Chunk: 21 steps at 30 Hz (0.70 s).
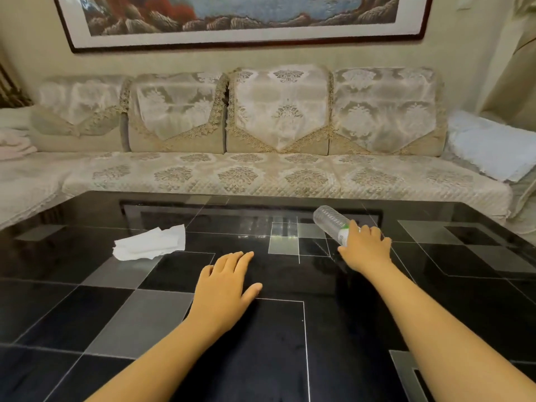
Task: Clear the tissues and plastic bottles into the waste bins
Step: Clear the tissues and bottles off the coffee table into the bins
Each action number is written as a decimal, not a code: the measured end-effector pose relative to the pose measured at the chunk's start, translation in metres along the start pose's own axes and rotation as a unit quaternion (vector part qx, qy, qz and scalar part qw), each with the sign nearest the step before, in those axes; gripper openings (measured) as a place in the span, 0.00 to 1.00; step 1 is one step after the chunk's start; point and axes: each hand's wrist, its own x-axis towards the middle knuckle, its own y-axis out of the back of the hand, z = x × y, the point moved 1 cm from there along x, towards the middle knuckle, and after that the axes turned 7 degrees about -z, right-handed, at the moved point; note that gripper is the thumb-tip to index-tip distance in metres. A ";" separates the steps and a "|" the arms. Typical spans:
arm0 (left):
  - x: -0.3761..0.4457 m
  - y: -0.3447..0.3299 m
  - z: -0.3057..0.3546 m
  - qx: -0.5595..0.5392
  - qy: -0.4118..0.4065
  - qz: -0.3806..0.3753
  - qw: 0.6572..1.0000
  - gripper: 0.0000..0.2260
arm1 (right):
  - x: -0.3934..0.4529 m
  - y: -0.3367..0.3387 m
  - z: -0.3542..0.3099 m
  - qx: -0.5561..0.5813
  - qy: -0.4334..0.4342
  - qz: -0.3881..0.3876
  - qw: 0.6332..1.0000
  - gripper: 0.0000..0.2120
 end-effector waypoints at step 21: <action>0.011 0.004 -0.107 -0.014 0.149 0.028 0.988 0.29 | -0.039 -0.014 -0.125 0.381 0.118 -0.194 0.896 0.52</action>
